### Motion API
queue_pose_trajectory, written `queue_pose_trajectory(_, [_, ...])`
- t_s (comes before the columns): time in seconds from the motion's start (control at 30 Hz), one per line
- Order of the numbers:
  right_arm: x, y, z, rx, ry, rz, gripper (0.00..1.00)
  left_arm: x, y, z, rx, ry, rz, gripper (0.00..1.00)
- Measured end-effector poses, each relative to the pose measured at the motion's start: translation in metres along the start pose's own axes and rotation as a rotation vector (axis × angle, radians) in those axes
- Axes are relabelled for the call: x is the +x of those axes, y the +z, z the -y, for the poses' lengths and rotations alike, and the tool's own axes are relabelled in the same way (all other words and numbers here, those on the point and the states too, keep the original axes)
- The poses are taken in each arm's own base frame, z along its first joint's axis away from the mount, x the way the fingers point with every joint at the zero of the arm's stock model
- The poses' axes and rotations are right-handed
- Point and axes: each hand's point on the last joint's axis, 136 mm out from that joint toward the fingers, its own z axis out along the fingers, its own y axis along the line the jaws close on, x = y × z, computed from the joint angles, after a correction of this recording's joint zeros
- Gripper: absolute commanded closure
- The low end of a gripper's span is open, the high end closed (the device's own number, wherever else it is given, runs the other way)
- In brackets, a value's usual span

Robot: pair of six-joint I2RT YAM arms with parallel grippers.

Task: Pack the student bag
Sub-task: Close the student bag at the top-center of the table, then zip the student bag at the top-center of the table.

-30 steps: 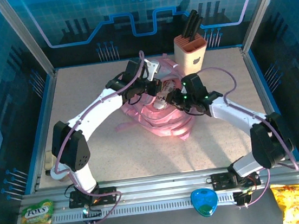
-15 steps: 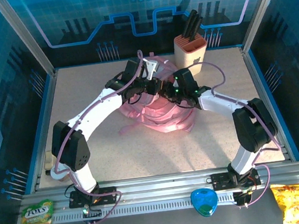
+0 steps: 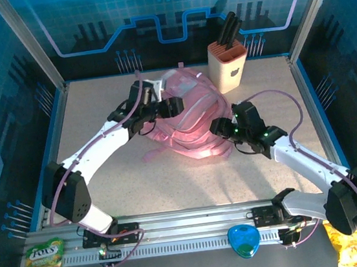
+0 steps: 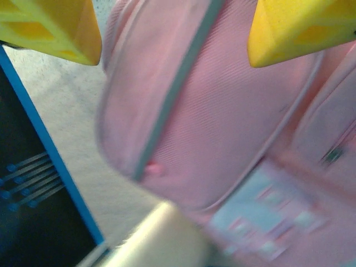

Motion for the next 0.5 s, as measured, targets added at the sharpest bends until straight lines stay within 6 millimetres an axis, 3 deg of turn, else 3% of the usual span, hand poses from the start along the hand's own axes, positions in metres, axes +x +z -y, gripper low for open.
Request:
queue_pose_trajectory(0.1, [0.01,0.001,0.003,0.042,-0.033,-0.023,0.35,0.015,0.002,-0.041,-0.062,-0.158,-0.036,0.3])
queue_pose_trajectory(0.2, [0.017,0.006,-0.005,0.068,-0.07,-0.043,0.33,0.021,0.0,-0.067,-0.081,-0.288,-0.055,0.3])
queue_pose_trajectory(0.5, [0.027,0.022,-0.045,0.083,-0.163,-0.043,0.32,0.038,0.018,-0.077,-0.038,-0.458,-0.111,0.41])
